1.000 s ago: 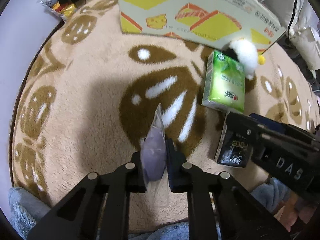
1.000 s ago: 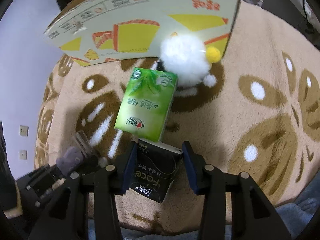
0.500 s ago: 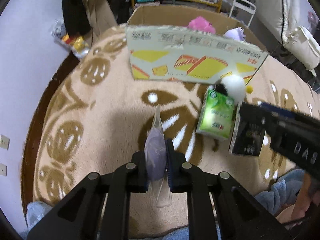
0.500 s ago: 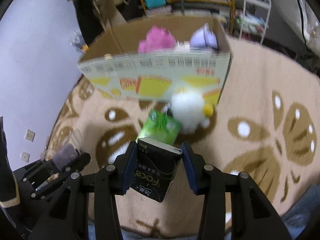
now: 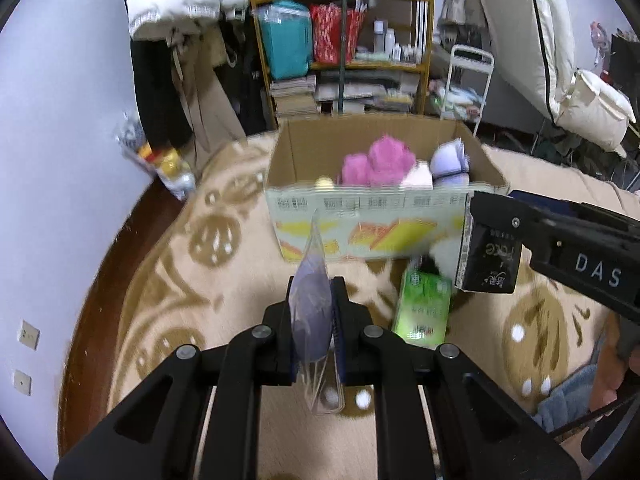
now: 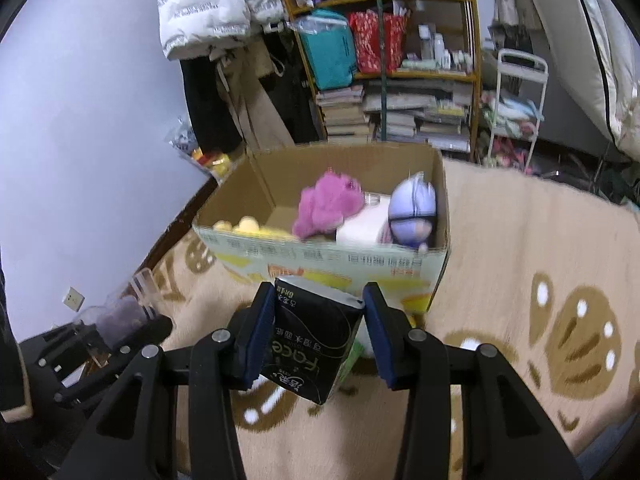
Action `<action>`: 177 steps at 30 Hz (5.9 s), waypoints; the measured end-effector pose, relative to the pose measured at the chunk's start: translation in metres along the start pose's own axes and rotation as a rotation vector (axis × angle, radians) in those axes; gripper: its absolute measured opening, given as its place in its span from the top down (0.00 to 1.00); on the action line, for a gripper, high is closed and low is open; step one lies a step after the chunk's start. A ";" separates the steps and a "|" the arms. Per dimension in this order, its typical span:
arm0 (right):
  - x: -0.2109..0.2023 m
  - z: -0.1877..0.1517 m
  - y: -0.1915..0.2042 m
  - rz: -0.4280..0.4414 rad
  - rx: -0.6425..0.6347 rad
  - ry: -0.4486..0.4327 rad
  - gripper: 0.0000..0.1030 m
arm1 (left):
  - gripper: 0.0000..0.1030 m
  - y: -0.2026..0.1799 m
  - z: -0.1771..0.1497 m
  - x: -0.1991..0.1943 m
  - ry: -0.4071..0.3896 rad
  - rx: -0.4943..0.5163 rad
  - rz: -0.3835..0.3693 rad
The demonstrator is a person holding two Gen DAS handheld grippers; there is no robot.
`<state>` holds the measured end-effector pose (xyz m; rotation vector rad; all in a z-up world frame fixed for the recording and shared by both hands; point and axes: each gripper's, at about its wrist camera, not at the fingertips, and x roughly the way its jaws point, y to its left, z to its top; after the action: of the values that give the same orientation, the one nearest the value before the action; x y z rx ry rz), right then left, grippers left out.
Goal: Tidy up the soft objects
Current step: 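Carry both items over the box and open both tools to drop them inside, then withdraw both tools from the box toward the green pack and white chick, then grasp the green tissue pack with the left tool while the right tool grasps the white chick plush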
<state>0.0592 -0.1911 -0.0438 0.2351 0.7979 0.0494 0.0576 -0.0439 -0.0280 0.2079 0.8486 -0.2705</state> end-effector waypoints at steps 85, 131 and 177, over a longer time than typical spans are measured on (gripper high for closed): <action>0.004 0.005 -0.054 -0.007 0.119 0.069 0.03 | 0.10 -0.015 0.018 0.015 0.022 0.069 0.016; 0.100 -0.024 -0.075 -0.100 0.161 0.306 0.03 | 0.10 -0.046 -0.005 0.108 0.111 0.133 -0.101; 0.146 -0.038 -0.074 -0.084 0.165 0.418 0.03 | 0.11 -0.070 -0.030 0.138 0.282 0.117 -0.214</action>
<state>0.1305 -0.2361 -0.1885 0.3537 1.2295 -0.0485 0.1011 -0.1225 -0.1570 0.2688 1.1375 -0.5007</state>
